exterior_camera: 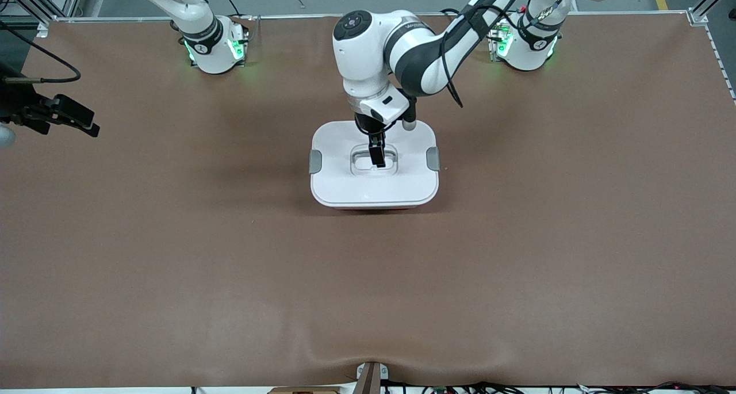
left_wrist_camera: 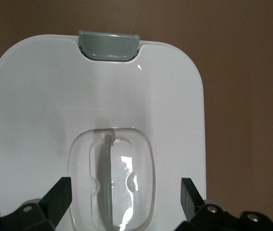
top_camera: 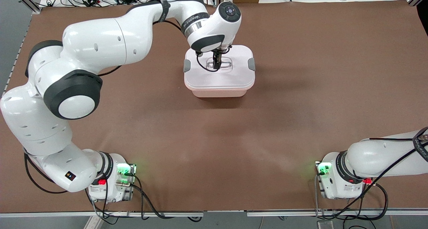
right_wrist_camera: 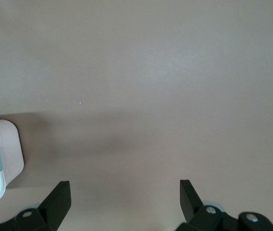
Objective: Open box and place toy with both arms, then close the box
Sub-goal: 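Lower the lid onto the box and press it down with the left gripper, then release the lid handle and raise the left gripper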
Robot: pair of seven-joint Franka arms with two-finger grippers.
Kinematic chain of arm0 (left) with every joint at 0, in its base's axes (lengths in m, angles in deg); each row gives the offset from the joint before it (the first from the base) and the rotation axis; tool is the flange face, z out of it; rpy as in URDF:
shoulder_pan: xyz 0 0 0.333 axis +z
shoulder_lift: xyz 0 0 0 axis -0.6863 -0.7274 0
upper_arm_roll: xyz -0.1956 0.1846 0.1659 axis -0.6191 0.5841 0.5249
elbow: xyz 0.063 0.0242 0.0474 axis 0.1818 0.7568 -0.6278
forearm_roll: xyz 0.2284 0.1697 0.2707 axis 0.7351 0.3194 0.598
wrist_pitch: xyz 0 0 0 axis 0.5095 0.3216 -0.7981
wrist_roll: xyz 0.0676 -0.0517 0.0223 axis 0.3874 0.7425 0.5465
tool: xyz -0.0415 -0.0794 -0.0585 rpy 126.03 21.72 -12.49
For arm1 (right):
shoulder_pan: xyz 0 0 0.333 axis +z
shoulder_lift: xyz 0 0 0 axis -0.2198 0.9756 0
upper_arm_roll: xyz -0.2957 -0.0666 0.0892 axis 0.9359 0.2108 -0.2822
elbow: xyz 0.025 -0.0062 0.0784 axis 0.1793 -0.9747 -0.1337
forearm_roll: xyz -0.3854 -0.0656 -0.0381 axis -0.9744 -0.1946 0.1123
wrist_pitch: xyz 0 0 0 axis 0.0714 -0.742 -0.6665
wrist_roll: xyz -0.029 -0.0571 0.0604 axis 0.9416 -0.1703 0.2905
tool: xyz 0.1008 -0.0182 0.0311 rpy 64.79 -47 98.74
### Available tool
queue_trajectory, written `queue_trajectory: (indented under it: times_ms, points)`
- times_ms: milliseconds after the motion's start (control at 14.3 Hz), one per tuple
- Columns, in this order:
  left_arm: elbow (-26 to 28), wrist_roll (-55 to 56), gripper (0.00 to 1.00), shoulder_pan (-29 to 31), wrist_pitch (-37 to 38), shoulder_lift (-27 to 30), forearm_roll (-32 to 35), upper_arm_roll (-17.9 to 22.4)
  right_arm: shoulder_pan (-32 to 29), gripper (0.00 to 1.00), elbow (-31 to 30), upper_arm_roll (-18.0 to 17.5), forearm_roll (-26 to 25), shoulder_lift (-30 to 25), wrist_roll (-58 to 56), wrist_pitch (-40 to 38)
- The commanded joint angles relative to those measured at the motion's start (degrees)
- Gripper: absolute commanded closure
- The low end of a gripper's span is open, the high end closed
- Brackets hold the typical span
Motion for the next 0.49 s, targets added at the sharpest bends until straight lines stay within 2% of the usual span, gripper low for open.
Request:
queue_trajectory:
  times_ms: [0, 209, 418]
  points:
    - [-1.64, -4.14, 0.0, 1.62, 1.91, 1.55, -3.35, -0.1, -0.49, 0.0, -0.56, -0.25, 0.49, -1.22, -0.47, -0.43]
    - [-1.81, -11.07, 0.0, 4.52, 3.13, 3.57, -4.5, -0.19, -0.57, 0.0, -0.56, -0.16, 0.49, -1.22, -0.47, -0.43]
    - [-4.44, -22.14, 0.0, 7.17, 8.57, 5.07, -6.88, -0.19, -0.57, 0.0, -0.65, -0.16, 0.58, -1.13, -0.47, -0.43]
